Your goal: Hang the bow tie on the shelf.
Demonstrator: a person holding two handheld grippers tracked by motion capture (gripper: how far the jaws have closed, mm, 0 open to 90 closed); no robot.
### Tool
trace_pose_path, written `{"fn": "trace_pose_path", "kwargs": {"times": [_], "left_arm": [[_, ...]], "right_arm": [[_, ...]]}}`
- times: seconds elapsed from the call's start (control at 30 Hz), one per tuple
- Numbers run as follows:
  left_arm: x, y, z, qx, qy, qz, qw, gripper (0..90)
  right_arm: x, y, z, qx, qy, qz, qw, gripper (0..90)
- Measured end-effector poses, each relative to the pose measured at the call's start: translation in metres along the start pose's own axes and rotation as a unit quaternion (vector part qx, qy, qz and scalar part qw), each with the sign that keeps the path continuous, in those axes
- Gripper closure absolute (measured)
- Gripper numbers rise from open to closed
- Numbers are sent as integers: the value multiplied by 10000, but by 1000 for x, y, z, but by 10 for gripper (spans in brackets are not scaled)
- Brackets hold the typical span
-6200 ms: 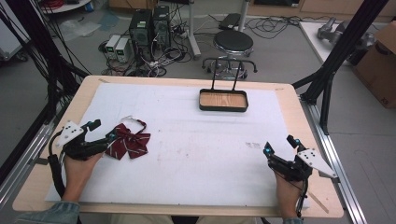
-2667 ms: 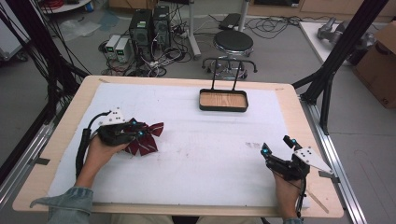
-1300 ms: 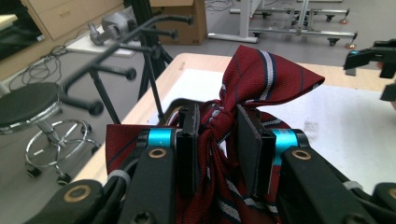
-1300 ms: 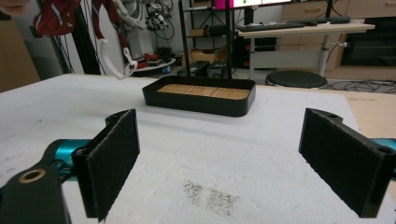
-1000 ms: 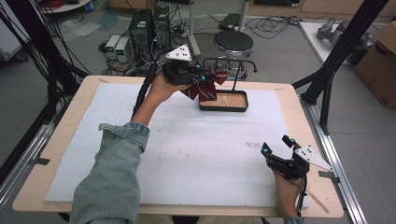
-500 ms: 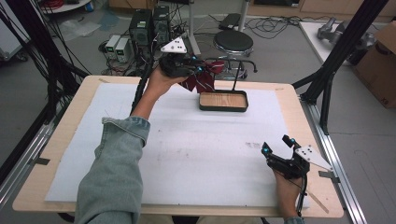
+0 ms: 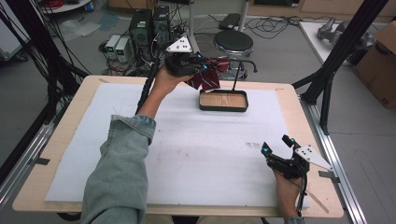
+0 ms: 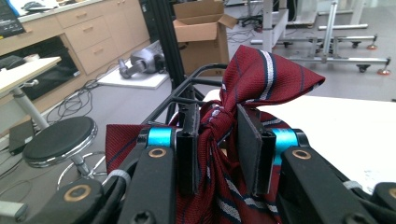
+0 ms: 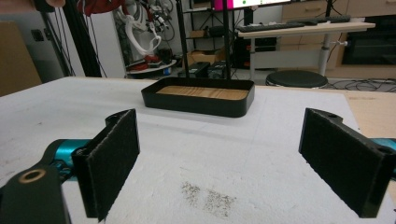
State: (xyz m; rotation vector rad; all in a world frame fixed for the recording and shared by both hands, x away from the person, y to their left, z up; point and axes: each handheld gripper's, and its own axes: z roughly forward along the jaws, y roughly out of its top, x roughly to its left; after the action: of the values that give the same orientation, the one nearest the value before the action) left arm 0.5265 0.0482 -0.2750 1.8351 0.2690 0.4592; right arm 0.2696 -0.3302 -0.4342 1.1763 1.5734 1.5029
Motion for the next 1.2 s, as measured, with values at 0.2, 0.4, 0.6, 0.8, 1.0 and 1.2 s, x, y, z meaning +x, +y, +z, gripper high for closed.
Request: {"fn": "trace_pose_path", "kwargs": {"times": [0.2,0.4,0.6,0.8,1.0,1.2], "left_arm": [[5,-3,7,72,297,-36,9995,701],[15,-7,-1,251,504,-185,9982,701],[21,-14,-6,412,627,-268,9968,701],[24,-23,-6,506,676,-326,9959,701],[26,-27,-5,590,707,-361,9951,701],[26,-34,-5,636,665,-413,9949,701]], "right_arm": [[-1,0,0,3,22,-41,10000,113],[-1,0,1,7,37,-52,10000,113],[-1,0,1,24,36,-40,10000,113],[-1,0,1,22,35,-32,10000,113],[-1,0,1,25,35,-31,10000,114],[-1,0,1,27,42,-36,10000,114]]}}
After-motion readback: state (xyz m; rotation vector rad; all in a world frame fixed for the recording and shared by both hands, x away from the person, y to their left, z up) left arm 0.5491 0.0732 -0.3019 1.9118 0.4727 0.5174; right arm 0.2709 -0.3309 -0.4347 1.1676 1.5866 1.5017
